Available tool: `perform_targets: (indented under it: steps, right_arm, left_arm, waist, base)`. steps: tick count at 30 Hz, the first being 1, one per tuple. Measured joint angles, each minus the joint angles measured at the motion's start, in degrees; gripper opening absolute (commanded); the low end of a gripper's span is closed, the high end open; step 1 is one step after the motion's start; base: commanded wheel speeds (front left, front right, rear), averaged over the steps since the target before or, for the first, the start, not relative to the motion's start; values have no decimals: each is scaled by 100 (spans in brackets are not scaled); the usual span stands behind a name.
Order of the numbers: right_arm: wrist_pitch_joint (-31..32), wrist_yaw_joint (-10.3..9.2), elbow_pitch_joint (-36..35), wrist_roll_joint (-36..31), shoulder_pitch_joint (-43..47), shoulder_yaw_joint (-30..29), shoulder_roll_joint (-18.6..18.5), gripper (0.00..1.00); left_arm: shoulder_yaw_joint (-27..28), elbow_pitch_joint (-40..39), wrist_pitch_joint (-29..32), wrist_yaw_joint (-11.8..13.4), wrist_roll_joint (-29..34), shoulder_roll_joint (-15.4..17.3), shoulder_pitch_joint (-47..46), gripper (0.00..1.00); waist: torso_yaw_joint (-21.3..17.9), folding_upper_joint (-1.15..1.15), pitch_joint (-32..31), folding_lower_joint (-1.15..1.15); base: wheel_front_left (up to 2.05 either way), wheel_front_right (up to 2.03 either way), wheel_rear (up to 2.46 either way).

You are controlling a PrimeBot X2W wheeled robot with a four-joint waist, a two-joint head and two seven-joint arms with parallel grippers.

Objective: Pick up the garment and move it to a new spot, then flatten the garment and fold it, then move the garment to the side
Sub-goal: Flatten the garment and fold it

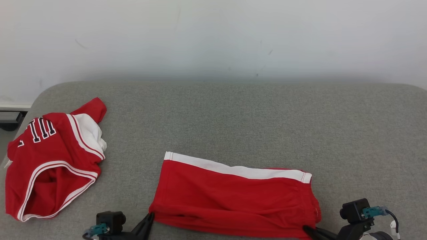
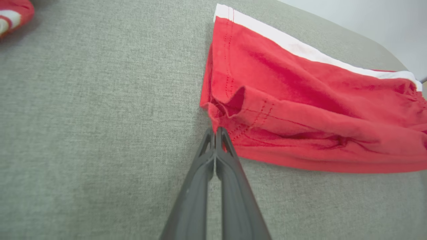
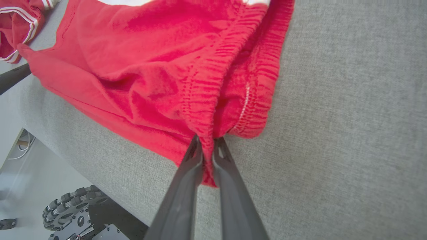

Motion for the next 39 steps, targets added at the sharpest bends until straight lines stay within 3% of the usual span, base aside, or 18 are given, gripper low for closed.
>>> perform_targets:
  steps: [1, 2, 3, 4, 14, 22, 26, 33, 39]
  right_arm:
    - [4, -14, -7, 0, -1, -1, 2, 58]
    - [3, -14, -22, 0, -1, -4, 4, 100]
    - [2, -14, -30, 20, -1, -23, 11, 100]
    - [2, -20, -53, 48, -1, -36, 10, 100]
    - [-172, -34, -658, 315, 241, -339, -98, 100]
    - [-677, -417, -918, 277, 249, -815, -152, 100]
    - [-873, -616, -960, 232, 411, -917, -144, 100]
    - [-1016, -882, -1017, 127, 514, -927, -110, 100]
    - [-837, -1056, -928, -74, 413, -857, -116, 100]
  left_arm:
    - [1, 0, 38, 22, -10, 0, 4, 7]
    - [16, -1, 43, 24, -32, 0, 14, 42]
    - [37, -4, 42, 57, -59, 1, 29, 80]
    - [80, -22, 26, 121, -67, 8, 65, 100]
    - [419, -568, -204, 424, -146, 288, 465, 100]
    - [742, -1399, -380, 971, 89, 504, 709, 100]
    - [747, -1813, -399, 1152, 719, 632, 729, 100]
    - [1182, -2343, -403, 1180, 1096, 603, 1191, 100]
    - [1794, -2621, -404, 1179, 1628, 328, 1434, 100]
  waist:
    - [6, 0, -2, 0]
    - [10, 0, -5, 0]
    - [14, 0, -12, 0]
    - [19, 0, -21, 0]
    - [30, 0, -203, 0]
    - [-75, 0, -279, 0]
    - [-120, 0, -288, 0]
    - [-105, 0, -281, 0]
    - [-41, 0, -266, -1]
  base:
    - [0, 0, 0]
    - [0, 0, 0]
    - [0, 0, 0]
    - [0, 0, 0]
    - [0, 0, 0]
    - [0, 0, 0]
    - [0, 0, 0]
    - [0, 0, 0]
    - [0, 0, 0]
